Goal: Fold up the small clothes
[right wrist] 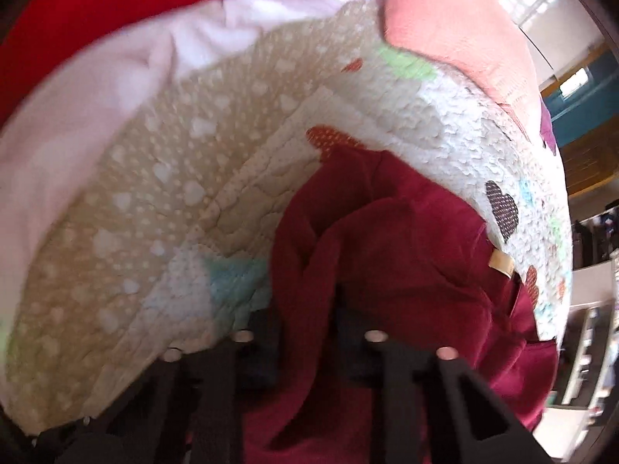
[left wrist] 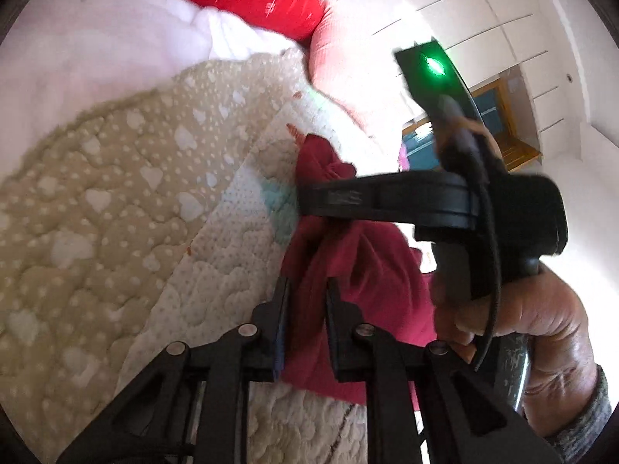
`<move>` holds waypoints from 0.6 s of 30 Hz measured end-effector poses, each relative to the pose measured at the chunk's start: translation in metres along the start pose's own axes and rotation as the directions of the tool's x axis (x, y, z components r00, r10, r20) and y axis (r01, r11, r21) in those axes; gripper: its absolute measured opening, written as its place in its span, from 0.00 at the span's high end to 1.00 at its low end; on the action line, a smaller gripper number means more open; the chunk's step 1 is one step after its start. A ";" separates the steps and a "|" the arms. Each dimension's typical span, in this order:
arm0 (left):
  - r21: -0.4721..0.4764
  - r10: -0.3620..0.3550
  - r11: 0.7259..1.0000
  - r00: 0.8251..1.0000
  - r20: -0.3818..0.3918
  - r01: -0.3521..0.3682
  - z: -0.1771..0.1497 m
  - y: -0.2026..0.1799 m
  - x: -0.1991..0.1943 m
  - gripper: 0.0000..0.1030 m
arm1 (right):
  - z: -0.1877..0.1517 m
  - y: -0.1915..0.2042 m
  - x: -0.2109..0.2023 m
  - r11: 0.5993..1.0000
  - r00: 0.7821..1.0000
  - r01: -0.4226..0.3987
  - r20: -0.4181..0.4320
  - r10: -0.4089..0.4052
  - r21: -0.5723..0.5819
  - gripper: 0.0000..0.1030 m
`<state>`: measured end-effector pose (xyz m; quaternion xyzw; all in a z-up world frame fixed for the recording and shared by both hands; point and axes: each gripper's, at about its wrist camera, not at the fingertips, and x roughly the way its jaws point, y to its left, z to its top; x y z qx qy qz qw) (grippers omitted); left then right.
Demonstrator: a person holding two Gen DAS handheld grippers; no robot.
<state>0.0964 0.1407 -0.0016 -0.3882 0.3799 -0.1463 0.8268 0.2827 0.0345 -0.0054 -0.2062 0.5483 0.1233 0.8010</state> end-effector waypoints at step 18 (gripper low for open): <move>0.481 0.069 0.876 0.996 -0.053 -0.035 -0.061 -0.190 0.019 0.82 | -0.118 -0.187 -0.110 0.867 0.874 -0.388 0.422 0.239 0.313 0.85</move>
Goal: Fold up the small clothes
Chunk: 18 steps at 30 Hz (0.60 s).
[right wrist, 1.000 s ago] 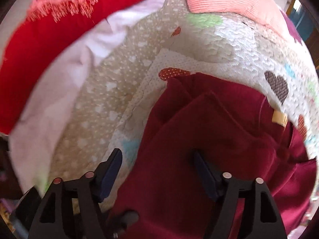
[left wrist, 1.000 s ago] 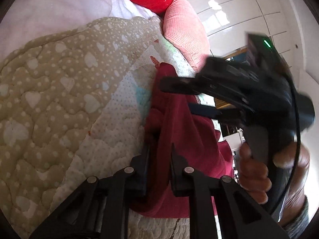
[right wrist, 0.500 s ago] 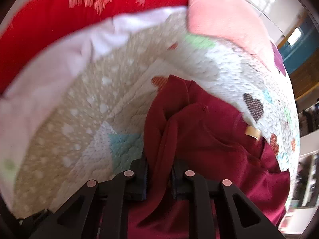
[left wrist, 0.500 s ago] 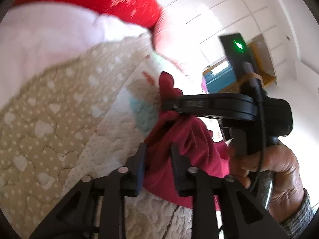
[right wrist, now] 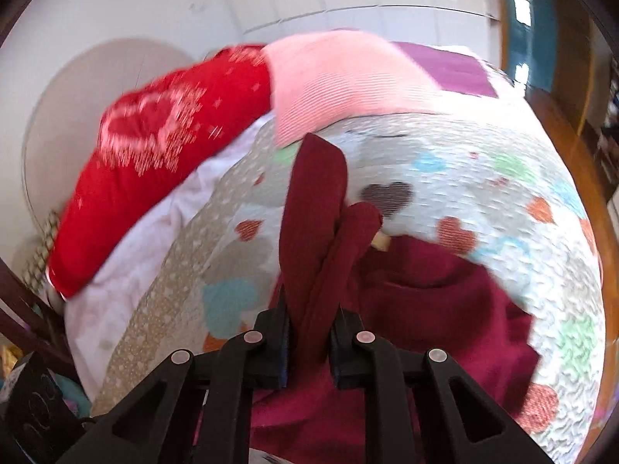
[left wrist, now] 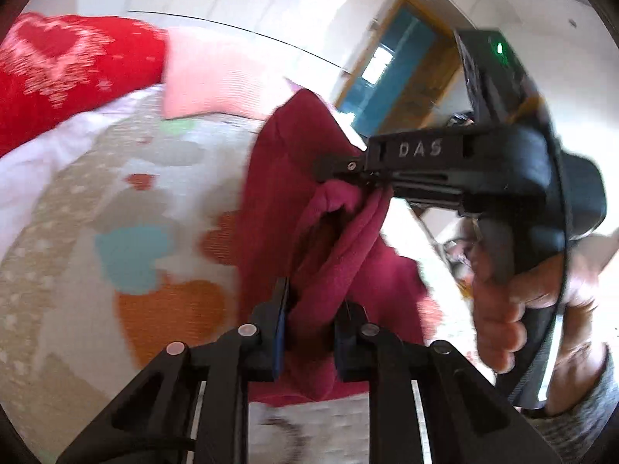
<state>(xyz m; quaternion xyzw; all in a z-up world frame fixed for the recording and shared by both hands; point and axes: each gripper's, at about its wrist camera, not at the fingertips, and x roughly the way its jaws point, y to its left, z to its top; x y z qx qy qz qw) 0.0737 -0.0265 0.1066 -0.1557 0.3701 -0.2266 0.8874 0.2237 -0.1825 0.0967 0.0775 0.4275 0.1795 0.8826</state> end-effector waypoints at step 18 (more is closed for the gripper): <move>0.054 0.007 0.999 0.985 -0.174 0.003 -0.020 -0.048 0.037 0.67 | -0.105 -0.221 -0.048 0.889 0.993 -0.055 0.121 -0.001 0.456 0.50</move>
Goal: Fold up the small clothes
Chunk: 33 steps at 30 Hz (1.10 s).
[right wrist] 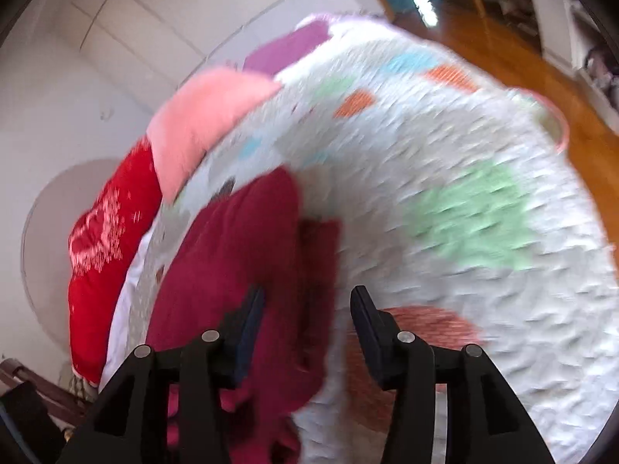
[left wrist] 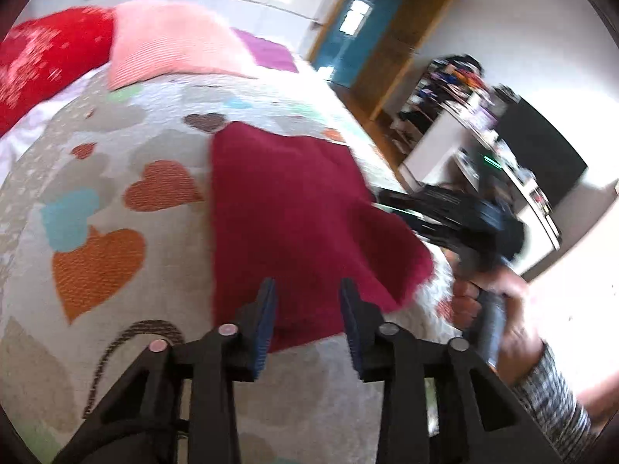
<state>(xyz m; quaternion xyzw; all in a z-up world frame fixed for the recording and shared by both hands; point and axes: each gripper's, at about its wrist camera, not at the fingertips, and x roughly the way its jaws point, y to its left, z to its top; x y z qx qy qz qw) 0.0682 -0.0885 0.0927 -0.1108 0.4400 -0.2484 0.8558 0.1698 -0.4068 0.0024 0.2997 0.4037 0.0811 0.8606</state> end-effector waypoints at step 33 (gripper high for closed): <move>-0.086 -0.158 0.985 0.978 -0.138 0.147 0.079 0.070 0.087 0.22 | -0.012 0.014 0.060 0.983 0.980 -0.181 -0.077 0.183 0.029 0.06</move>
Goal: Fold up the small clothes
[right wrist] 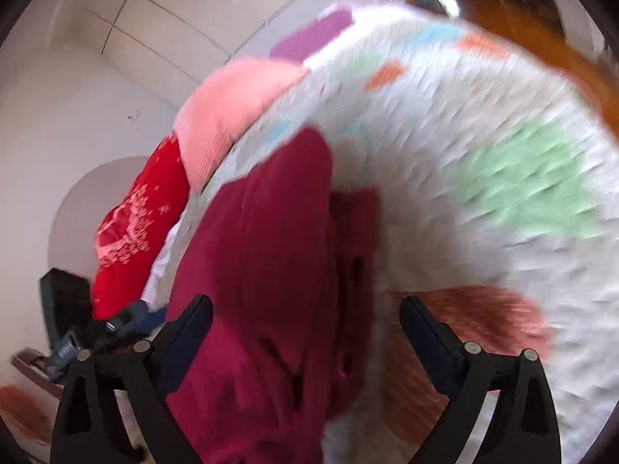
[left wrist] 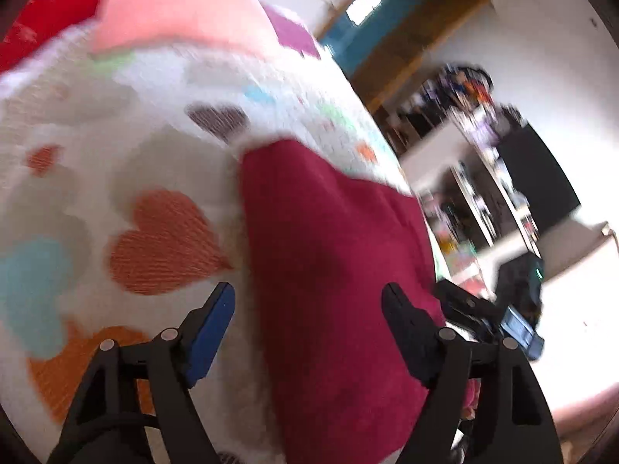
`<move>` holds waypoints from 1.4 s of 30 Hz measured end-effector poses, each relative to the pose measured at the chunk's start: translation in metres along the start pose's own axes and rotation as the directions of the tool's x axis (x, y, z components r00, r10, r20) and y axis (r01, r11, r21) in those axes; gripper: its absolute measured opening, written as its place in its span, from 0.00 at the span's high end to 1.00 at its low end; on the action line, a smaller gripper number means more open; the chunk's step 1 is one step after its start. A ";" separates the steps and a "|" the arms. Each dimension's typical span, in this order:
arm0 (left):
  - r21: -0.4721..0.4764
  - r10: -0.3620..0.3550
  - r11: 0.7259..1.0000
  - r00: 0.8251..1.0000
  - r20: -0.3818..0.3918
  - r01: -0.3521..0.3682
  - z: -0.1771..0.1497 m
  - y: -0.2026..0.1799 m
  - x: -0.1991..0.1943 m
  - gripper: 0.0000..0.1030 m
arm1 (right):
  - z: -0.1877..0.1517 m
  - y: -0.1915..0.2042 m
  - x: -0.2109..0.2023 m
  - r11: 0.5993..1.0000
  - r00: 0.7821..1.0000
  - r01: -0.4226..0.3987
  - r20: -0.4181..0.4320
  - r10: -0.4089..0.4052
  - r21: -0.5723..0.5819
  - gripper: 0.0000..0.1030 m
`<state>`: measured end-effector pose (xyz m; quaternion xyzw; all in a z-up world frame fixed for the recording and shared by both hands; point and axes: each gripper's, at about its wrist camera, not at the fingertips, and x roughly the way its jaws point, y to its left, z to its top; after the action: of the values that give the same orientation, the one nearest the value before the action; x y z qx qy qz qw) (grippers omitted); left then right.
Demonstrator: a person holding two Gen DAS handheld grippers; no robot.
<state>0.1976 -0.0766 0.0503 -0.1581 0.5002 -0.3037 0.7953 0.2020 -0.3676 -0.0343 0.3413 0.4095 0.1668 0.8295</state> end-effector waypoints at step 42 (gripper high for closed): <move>-0.099 0.389 0.921 0.868 0.310 -0.377 -0.111 -0.007 -0.113 0.24 | -0.110 0.108 -0.052 0.977 0.986 0.110 0.141 -0.084 -0.183 0.46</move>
<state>0.0604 -0.0032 0.0835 -0.1176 0.3898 -0.1011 0.9077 0.0840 -0.2720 0.0238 0.2503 0.3520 0.1414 0.8907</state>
